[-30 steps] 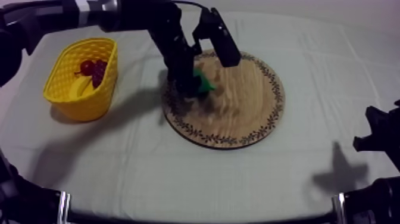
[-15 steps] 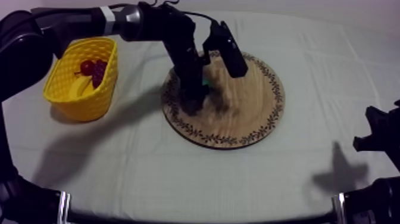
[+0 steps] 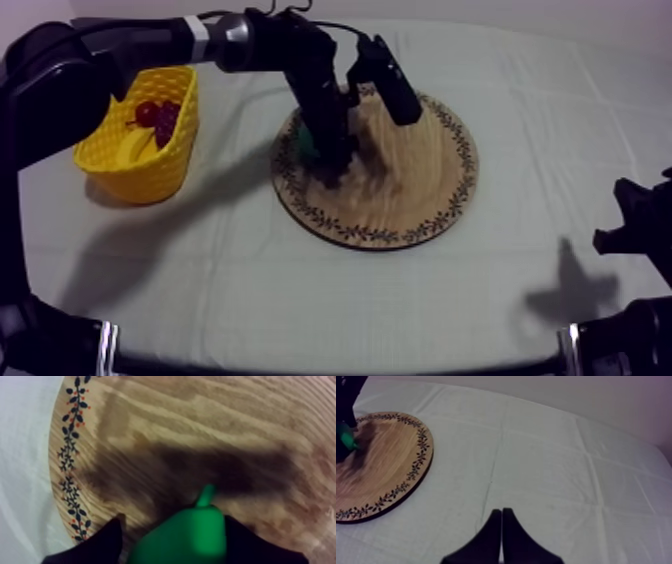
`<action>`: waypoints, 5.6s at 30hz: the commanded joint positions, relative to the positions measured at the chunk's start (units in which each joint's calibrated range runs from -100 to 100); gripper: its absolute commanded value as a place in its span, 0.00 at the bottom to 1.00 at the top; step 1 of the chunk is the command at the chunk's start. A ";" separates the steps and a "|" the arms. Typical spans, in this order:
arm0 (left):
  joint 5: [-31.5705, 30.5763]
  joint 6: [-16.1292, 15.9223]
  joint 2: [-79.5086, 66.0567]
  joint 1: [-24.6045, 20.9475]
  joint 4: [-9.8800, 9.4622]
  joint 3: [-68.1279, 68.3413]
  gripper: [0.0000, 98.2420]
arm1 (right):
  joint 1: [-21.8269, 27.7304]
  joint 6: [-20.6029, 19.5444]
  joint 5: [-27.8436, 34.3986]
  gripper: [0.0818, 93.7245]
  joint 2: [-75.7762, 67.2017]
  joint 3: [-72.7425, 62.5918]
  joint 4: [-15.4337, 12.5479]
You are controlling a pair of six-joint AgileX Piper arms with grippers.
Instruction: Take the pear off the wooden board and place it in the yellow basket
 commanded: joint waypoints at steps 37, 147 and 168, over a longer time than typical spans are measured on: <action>16.63 10.60 -51.60 -13.63 0.85 21.94 0.57 | 0.00 0.02 -0.13 0.00 -0.05 0.05 0.02; -31.32 24.16 -138.01 -24.72 -11.52 103.69 0.00 | 0.00 0.01 -0.13 0.00 -0.05 0.05 0.02; -28.26 10.85 -148.54 -28.64 1.04 112.22 0.00 | 0.00 0.03 -0.13 0.00 -0.05 0.05 0.02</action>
